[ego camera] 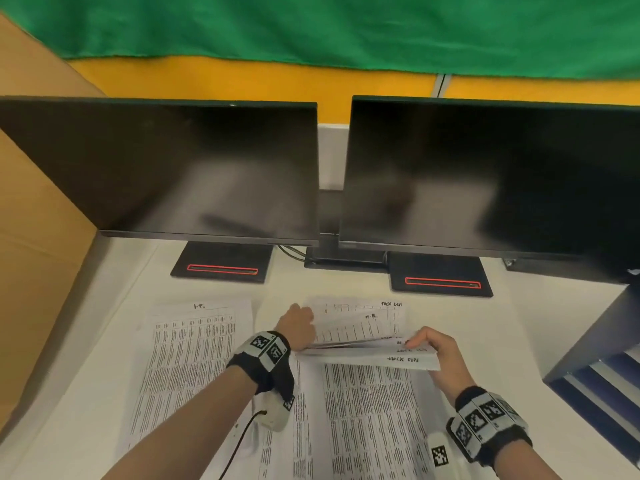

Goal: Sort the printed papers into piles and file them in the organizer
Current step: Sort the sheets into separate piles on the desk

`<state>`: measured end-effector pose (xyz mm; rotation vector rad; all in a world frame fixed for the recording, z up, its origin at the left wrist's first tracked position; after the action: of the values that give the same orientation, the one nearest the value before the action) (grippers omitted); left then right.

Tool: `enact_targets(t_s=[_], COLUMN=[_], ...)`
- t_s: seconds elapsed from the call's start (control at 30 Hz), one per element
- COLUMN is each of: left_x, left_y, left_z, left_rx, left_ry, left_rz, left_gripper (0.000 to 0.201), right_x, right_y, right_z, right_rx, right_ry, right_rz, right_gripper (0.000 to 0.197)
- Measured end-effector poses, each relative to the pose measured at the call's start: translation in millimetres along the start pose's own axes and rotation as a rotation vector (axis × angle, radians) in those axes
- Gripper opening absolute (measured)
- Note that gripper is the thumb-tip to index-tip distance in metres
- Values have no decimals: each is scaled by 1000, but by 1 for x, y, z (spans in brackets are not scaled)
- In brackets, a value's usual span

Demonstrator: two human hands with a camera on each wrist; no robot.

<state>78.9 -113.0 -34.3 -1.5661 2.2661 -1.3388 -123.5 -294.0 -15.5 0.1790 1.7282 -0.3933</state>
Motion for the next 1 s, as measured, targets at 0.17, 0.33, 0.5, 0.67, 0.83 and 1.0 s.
enact_targets(t_s=[0.17,0.33,0.5,0.67,0.83,1.0], left_x=[-4,18,20,-7,-33,-27], left_y=[5,1,13,-21,-33,-31], left_z=[-2,-24,-32,-20,-13,-19], left_rx=[-17,182,158,329,236,307], left_ry=[33,366,497,162,-18,142], left_rz=[70,22,42,105,207,4], left_gripper=[38,20,18,26,20,9], right_x=[-5,-1,11,5,7,9], right_y=[4,9,10,12,13,9], right_z=[4,9,14,12,14,14], right_rx=[70,-1,-30,-44,-44,-26], right_ry=[39,67,129,133,127,135], right_rz=[130,-22,98,22,24,-6], right_gripper=[36,32,17,11,14,15])
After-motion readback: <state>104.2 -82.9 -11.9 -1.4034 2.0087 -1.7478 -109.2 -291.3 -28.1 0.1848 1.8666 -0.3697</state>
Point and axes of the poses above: each hand's wrist, its own z-axis towards the middle knuckle, its own y-axis out of the palm, x = y × z, the point moved 6 cm from there along z, towards the middle knuckle, and after that the axes turned 12 degrees about -x, right-handed, at the moved point
